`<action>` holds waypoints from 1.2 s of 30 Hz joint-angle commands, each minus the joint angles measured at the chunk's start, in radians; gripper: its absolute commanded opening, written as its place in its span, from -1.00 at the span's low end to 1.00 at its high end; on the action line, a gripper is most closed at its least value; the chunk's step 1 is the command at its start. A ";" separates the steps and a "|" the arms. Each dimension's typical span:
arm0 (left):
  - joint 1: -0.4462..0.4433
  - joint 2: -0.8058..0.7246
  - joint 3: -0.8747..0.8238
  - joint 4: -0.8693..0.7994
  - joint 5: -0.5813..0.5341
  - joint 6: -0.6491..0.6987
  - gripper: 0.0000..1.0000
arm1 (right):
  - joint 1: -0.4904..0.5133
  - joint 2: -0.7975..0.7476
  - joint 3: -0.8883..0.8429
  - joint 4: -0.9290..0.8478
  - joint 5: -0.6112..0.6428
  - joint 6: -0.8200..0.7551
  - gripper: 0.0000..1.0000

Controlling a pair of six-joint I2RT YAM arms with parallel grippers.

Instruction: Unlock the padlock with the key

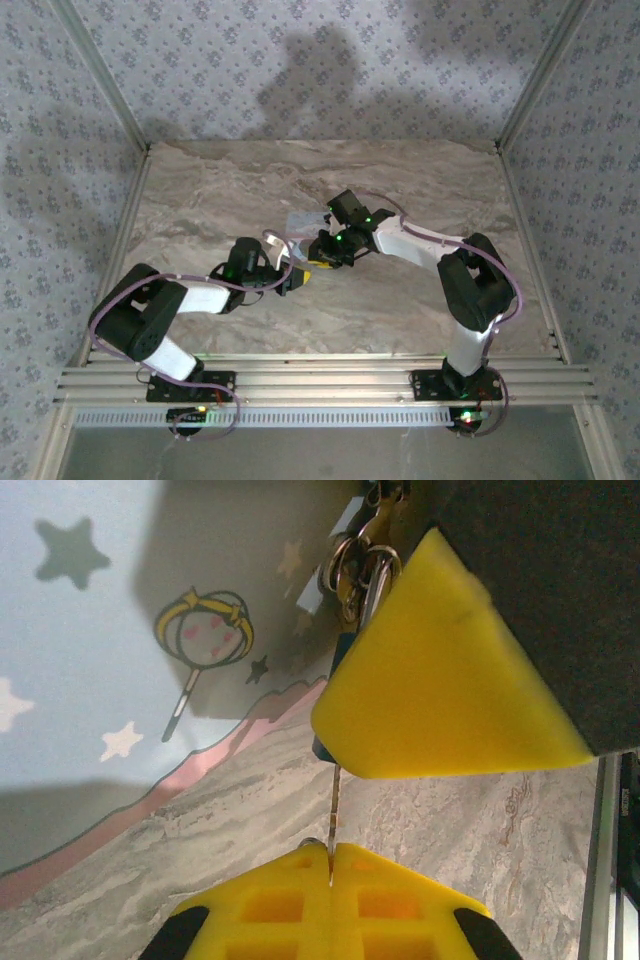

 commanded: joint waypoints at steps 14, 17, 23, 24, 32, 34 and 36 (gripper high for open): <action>0.008 -0.045 -0.004 0.097 0.041 -0.028 -1.00 | -0.010 -0.025 0.000 -0.016 -0.059 0.010 -1.00; 0.009 -0.038 -0.006 0.107 0.044 -0.030 -1.00 | -0.012 -0.024 0.001 -0.015 -0.060 0.011 -1.00; 0.008 -0.025 -0.010 0.127 0.052 -0.037 -1.00 | -0.012 -0.024 -0.001 -0.016 -0.055 0.015 -1.00; 0.008 -0.025 -0.010 0.127 0.052 -0.037 -1.00 | -0.013 -0.024 0.000 -0.016 -0.055 0.015 -1.00; 0.009 -0.031 -0.033 0.130 0.027 -0.026 -1.00 | -0.012 -0.023 0.007 -0.019 -0.053 0.017 -1.00; 0.008 -0.031 -0.033 0.130 0.025 -0.025 -1.00 | -0.013 -0.022 0.009 -0.020 -0.055 0.015 -1.00; 0.009 -0.029 -0.031 0.130 0.025 -0.027 -1.00 | -0.011 -0.023 0.009 -0.020 -0.055 0.016 -1.00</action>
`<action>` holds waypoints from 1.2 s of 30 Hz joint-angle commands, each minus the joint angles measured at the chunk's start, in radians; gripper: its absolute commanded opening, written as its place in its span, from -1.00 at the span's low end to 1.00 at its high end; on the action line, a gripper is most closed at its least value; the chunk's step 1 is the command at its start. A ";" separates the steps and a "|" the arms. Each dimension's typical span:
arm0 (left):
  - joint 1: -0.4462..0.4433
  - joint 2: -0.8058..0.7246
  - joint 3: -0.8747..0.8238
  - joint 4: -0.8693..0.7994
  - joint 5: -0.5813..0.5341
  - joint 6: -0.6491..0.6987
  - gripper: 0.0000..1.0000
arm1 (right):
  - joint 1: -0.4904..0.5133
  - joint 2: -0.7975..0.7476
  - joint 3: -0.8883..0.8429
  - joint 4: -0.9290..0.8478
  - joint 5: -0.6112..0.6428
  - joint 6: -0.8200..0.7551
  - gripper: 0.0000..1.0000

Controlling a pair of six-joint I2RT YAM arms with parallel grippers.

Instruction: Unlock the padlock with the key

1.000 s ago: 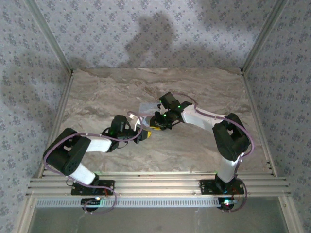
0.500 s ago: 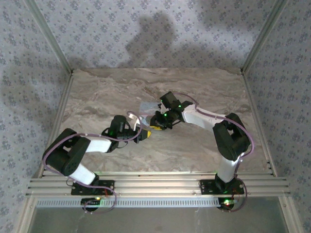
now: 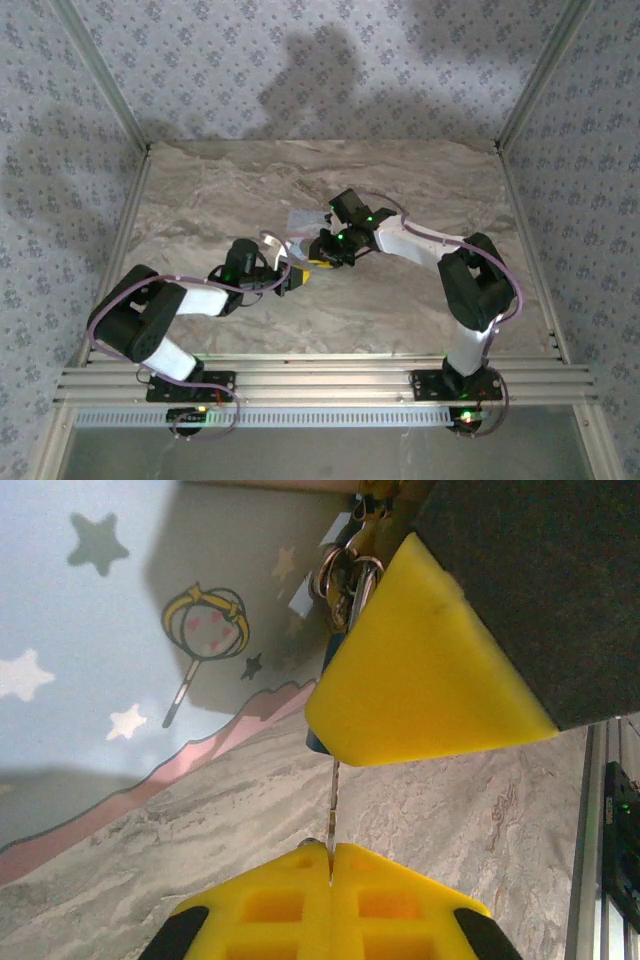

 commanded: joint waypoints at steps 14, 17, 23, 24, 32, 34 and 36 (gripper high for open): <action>0.037 0.019 0.036 0.050 0.005 -0.100 -1.00 | 0.017 -0.023 0.006 -0.014 -0.030 0.019 -1.00; 0.041 0.023 0.036 0.059 0.006 -0.117 -1.00 | 0.019 -0.022 0.006 -0.013 -0.027 0.020 -1.00; 0.037 0.034 0.042 0.114 0.041 -0.146 -1.00 | 0.026 -0.018 0.006 0.000 -0.030 0.031 -1.00; 0.037 0.037 0.043 0.124 0.043 -0.152 -1.00 | 0.027 -0.016 0.008 0.000 -0.033 0.032 -1.00; 0.039 0.037 0.047 0.196 0.067 -0.206 -1.00 | 0.030 -0.012 0.011 -0.023 -0.024 0.018 -1.00; 0.040 0.027 0.046 0.198 0.067 -0.208 -1.00 | 0.030 -0.009 0.012 -0.027 -0.023 0.015 -1.00; 0.043 0.014 0.045 0.194 0.066 -0.206 -1.00 | 0.030 -0.007 0.016 -0.036 -0.023 0.008 -1.00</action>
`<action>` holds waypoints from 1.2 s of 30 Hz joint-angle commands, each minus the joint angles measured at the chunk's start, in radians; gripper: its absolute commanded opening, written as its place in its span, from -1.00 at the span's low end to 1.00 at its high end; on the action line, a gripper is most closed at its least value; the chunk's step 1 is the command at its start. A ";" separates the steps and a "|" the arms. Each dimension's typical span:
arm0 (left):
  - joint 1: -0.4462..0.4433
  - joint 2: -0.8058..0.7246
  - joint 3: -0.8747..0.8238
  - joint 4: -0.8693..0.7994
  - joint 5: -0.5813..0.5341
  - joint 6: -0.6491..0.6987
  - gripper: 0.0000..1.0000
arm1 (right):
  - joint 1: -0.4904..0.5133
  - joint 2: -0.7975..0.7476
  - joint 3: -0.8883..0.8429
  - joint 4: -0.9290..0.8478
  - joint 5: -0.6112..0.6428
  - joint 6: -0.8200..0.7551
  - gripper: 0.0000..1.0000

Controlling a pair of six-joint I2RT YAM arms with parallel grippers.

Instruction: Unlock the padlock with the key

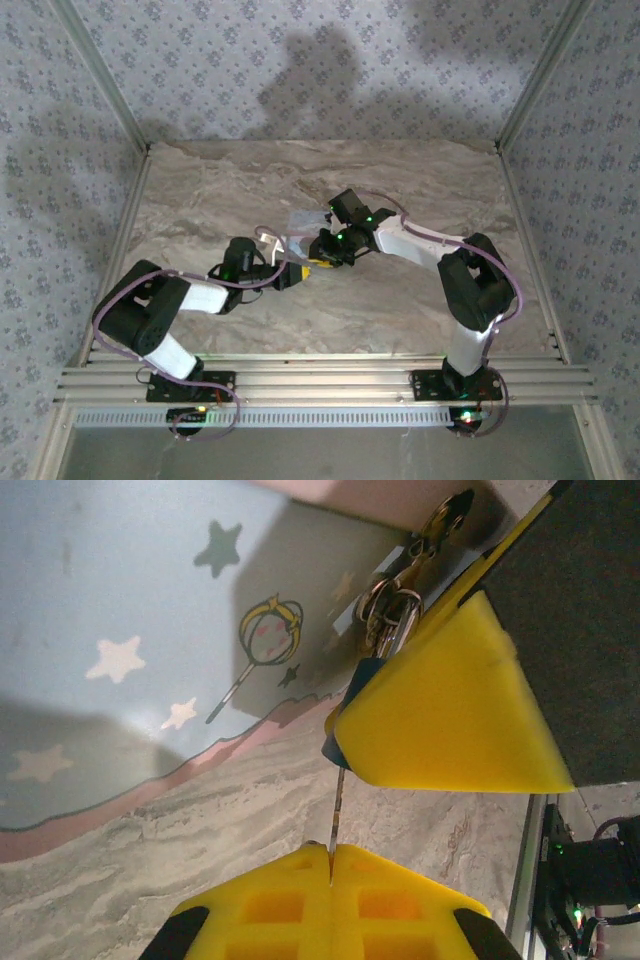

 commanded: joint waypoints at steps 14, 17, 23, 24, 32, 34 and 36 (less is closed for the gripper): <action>0.030 -0.001 0.047 0.131 0.029 -0.026 -1.00 | 0.023 -0.001 0.033 -0.037 -0.134 -0.046 -1.00; 0.030 0.007 0.030 0.180 0.031 -0.050 -1.00 | 0.023 -0.001 0.030 -0.025 -0.142 -0.032 -1.00; 0.014 0.002 0.015 0.201 0.023 -0.049 -1.00 | 0.021 -0.003 0.020 -0.001 -0.148 0.006 -1.00; 0.007 0.001 0.015 0.196 0.017 -0.041 -1.00 | 0.022 -0.003 0.016 0.010 -0.156 0.016 -1.00; -0.034 -0.036 0.017 0.069 -0.080 0.065 -1.00 | 0.010 -0.005 0.031 0.008 -0.165 0.043 -1.00; -0.035 -0.043 0.018 0.050 -0.088 0.080 -1.00 | 0.010 0.000 0.039 -0.003 -0.160 0.039 -1.00; -0.034 -0.052 0.021 0.028 -0.091 0.094 -1.00 | 0.009 0.005 0.046 -0.018 -0.156 0.033 -1.00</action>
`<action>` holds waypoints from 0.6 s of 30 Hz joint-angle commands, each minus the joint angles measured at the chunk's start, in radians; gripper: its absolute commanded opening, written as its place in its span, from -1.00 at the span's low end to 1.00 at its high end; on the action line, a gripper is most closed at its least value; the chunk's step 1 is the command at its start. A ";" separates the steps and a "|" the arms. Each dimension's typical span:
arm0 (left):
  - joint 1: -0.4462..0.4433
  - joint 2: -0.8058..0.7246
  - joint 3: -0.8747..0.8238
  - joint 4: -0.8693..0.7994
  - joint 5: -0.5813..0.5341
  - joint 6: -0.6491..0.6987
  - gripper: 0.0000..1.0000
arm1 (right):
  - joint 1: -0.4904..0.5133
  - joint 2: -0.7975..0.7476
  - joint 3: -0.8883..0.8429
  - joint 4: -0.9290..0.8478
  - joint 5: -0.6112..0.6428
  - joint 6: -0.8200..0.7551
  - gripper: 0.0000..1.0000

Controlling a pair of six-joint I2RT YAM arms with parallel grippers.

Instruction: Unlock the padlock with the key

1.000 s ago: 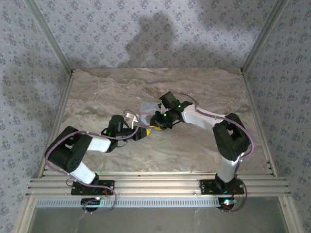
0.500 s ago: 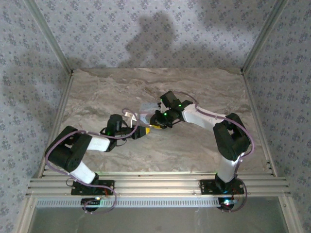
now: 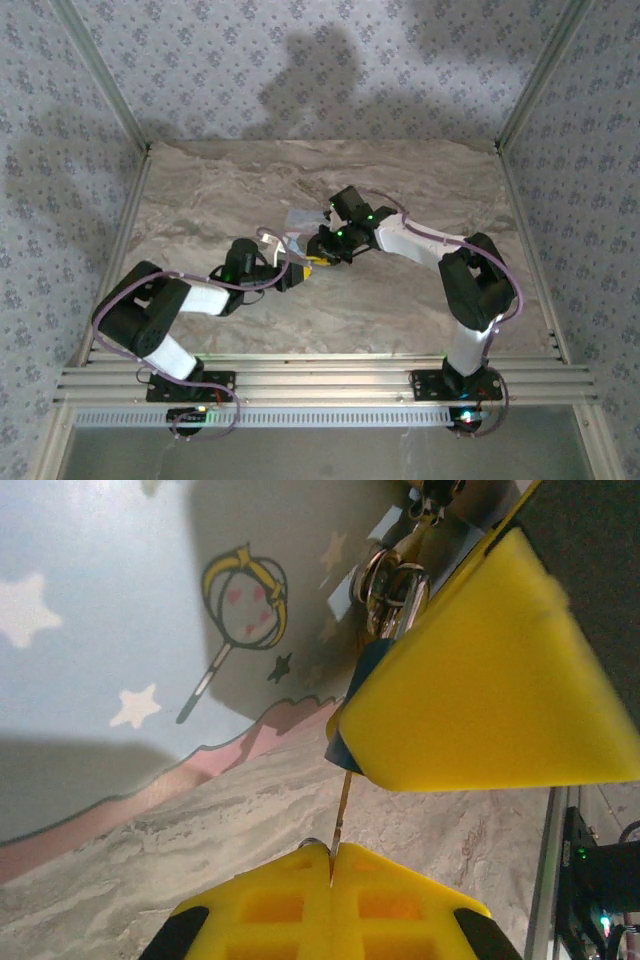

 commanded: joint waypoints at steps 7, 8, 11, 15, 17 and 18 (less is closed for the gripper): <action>0.017 -0.061 0.029 -0.032 -0.006 0.088 -1.00 | 0.008 0.011 0.026 -0.066 -0.052 -0.014 -1.00; 0.024 -0.064 0.026 -0.038 0.000 0.092 -1.00 | 0.002 0.011 0.020 -0.059 -0.045 -0.014 -1.00; 0.035 -0.076 0.014 -0.067 0.008 0.109 -1.00 | -0.009 0.016 0.012 -0.042 -0.030 -0.016 -1.00; 0.036 -0.107 0.003 -0.126 0.008 0.139 -1.00 | -0.016 0.034 0.024 -0.050 0.023 -0.044 -1.00; 0.038 -0.129 -0.004 -0.156 0.004 0.153 -1.00 | -0.011 0.049 0.033 -0.064 0.071 -0.073 -1.00; 0.039 -0.142 -0.006 -0.179 0.001 0.162 -1.00 | -0.009 0.060 0.033 -0.063 0.092 -0.086 -1.00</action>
